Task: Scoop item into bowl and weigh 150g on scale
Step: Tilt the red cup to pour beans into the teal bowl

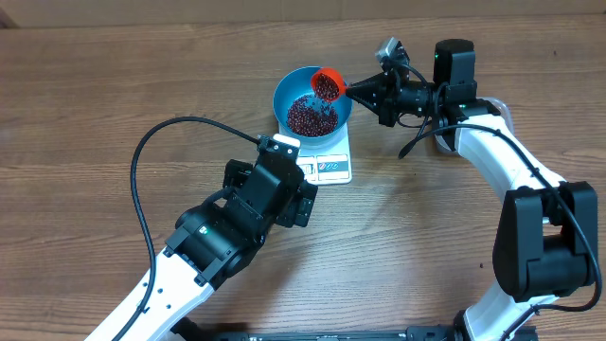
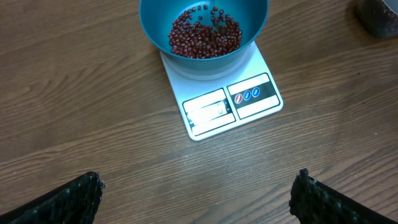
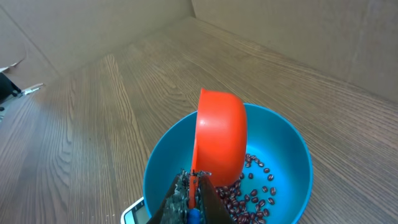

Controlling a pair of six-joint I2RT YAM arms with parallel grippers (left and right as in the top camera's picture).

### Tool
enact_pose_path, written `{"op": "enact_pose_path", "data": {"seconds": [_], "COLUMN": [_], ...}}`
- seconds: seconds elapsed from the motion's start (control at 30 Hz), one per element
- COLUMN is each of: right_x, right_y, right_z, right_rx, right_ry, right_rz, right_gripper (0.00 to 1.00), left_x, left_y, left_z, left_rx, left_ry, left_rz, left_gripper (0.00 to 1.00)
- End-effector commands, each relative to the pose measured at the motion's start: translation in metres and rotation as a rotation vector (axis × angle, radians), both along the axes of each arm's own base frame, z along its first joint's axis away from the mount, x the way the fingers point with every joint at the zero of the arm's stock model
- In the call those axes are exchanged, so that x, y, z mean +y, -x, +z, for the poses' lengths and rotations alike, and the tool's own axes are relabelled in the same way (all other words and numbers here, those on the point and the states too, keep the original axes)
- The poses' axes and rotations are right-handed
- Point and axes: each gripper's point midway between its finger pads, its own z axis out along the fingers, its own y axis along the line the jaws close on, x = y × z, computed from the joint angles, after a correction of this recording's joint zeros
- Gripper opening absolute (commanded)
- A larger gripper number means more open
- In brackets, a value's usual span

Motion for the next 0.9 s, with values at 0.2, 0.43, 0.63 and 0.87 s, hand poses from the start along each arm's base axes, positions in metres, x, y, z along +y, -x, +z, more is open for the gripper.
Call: {"op": "enact_pose_path", "data": {"seconds": [0.2, 0.43, 0.63, 0.87], "right_x": [0.0024, 0.0024, 0.0023, 0.0023], "right_y": [0.0009, 0.001, 0.0014, 0.0016], "right_z": [-0.0031, -0.0032, -0.0037, -0.0041], "right_rx": [0.0, 0.0, 0.004, 0.007], "right_ry": [0.005, 0.005, 0.005, 0.005], "right_rz": [0.01, 0.01, 0.01, 0.01], "right_gripper": [0.04, 0.04, 0.04, 0.04], "left_x": [0.0032, 0.0032, 0.0032, 0.0033], "left_y": [-0.0019, -0.0019, -0.0019, -0.0019], "left_z": [-0.0031, -0.0031, -0.0031, -0.0031], "left_rx": [0.004, 0.004, 0.004, 0.004], "left_ry": [-0.014, -0.014, -0.014, -0.014], "left_rz": [0.006, 0.006, 0.006, 0.006], "left_gripper": [0.99, 0.99, 0.99, 0.99]}}
